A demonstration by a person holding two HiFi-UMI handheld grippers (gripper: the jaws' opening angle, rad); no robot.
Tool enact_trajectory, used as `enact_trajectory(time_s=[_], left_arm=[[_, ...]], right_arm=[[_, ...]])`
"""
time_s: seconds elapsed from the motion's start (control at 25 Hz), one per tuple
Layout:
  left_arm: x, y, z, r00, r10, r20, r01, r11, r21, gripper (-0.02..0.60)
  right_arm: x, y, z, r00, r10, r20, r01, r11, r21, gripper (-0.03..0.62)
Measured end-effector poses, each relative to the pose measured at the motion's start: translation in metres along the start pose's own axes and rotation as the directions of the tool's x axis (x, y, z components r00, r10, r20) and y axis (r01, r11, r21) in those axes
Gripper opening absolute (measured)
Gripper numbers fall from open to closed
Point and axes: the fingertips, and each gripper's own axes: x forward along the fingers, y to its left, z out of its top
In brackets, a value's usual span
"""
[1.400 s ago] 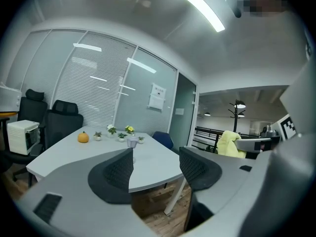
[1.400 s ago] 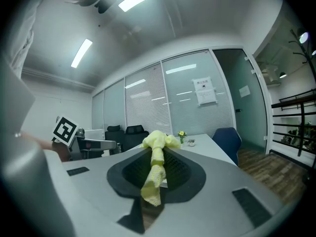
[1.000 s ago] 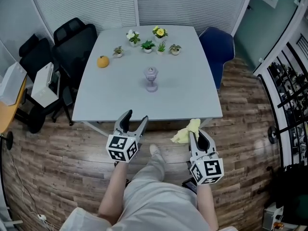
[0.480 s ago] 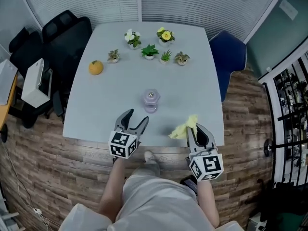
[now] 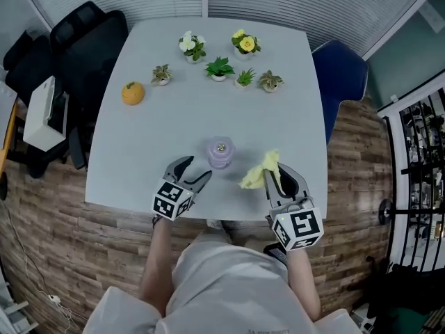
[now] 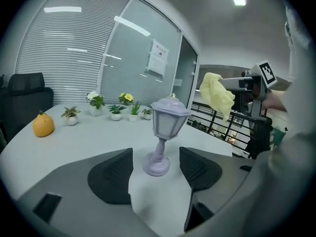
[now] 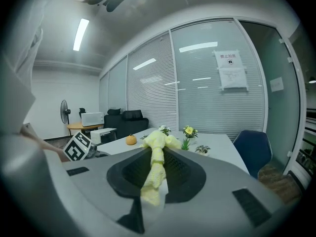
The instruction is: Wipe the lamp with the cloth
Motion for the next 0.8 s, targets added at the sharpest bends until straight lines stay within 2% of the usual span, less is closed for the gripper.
enact_trajectory(time_s=[0.16, 0.32, 0.48, 0.8], left_arm=[[0.013, 0.008, 0.000, 1.000, -0.023, -0.014, 0.024, 1.000, 0.013, 0.287], [0.025, 0.011, -0.007, 0.996, -0.053, -0.072, 0.058, 0.996, 0.062, 0.290], [0.038, 0.009, -0.019, 0.985, -0.097, -0.144, 0.115, 0.986, 0.123, 0.293], [0.055, 0.006, -0.040, 0.963, -0.156, -0.222, 0.199, 0.962, 0.187, 0.293]], right_arm=[[0.010, -0.008, 0.009, 1.000, 0.008, -0.007, -0.008, 1.000, -0.022, 0.071], [0.023, -0.012, 0.018, 0.999, 0.035, -0.011, -0.036, 0.998, -0.049, 0.071], [0.036, -0.010, 0.019, 0.997, 0.082, -0.015, -0.083, 0.994, -0.066, 0.071], [0.056, -0.002, 0.013, 0.984, 0.177, -0.028, -0.179, 0.983, -0.039, 0.071]])
